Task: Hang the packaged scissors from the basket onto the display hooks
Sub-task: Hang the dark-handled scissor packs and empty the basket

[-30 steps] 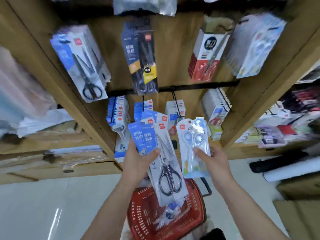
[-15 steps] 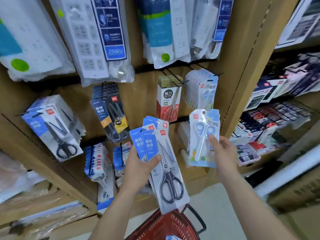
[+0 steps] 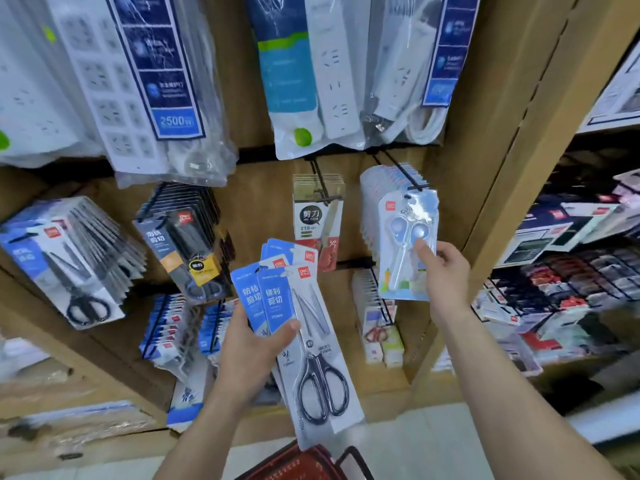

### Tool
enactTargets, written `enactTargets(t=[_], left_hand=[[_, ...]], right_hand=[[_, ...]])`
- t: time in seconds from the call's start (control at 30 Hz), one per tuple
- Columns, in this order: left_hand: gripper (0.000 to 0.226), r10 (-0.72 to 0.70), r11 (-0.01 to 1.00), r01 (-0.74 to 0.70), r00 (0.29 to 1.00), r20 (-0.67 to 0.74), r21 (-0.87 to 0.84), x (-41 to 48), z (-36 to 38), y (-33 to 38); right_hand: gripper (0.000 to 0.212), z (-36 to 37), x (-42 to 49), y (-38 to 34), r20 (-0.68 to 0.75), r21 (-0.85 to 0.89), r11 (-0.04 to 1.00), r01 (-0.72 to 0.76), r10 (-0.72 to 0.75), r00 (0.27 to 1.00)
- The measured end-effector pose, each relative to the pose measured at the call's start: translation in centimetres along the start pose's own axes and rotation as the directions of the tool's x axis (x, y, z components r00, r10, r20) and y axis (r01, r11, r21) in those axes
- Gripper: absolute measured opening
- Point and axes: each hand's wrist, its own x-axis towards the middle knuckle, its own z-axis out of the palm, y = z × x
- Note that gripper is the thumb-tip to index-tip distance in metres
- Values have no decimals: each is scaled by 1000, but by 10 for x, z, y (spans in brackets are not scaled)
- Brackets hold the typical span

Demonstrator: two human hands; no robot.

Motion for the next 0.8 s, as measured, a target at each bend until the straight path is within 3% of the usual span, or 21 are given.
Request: enactTargets(t=[0.2, 0.43, 0.53, 0.57, 0.63, 0.67, 0.73, 0.8], left_hand=[[44, -12, 1000, 12, 1000, -9, 15, 6, 0, -1], [34, -3, 1000, 3, 999, -38, -12, 12, -10, 1], [37, 6, 999, -8, 999, -41, -33, 12, -18, 0], [39, 3, 999, -5, 999, -48, -45, 13, -21, -1], [41, -11, 997, 7, 998, -56, -79, 15, -28, -5], [41, -11, 996, 6, 999, -53, -90, 15, -31, -7], [42, -5, 996, 1, 999, -46, -89, 13, -38, -11], [42, 0, 995, -4, 999, -42, -97, 10, -48, -15]], right_hand=[[25, 14, 33, 17, -12, -49, 999, 5, -6, 1000], [40, 51, 58, 31, -149, -169, 982, -79, 54, 987], [60, 49, 21, 39, -225, -252, 962, -104, 46, 973], [54, 49, 0, 41, -193, -242, 967, -84, 37, 980], [30, 53, -56, 39, 77, -184, 980, -75, 90, 993], [21, 57, -88, 37, 276, -185, 978, -100, 150, 949], [21, 70, -140, 33, 563, -181, 971, -156, 233, 793], [36, 83, -173, 38, 646, -139, 971, -194, 237, 726]])
